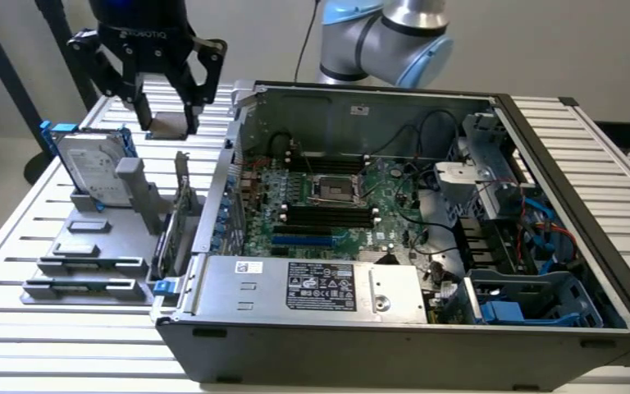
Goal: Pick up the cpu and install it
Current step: 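Pick up the cpu and move it towards the insertion slot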
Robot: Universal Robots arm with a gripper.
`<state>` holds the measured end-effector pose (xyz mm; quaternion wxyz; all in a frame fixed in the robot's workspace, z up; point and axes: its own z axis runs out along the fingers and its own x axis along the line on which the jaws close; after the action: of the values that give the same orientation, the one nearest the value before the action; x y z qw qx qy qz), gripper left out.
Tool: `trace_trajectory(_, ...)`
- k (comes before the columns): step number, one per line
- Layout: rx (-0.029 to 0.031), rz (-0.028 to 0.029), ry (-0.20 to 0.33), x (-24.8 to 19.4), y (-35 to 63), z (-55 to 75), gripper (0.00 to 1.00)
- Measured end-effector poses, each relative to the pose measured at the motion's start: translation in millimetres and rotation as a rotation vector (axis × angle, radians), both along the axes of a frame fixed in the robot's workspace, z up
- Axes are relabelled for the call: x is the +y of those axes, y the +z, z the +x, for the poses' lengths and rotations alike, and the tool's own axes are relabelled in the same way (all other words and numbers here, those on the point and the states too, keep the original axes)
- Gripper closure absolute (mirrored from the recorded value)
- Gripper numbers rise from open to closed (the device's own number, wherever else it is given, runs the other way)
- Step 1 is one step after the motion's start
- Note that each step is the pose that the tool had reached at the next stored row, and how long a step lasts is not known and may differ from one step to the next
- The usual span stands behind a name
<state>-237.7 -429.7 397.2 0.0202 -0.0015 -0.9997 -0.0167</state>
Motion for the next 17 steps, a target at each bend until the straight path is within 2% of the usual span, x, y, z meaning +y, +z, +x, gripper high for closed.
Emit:
trace_trajectory(10, 0.0, 0.0, 0.0, 0.2, -0.4, 45.4, 0.45)
trace_trajectory(17, 0.0, 0.0, 0.0, 4.9, -5.7, 77.3, 0.45)
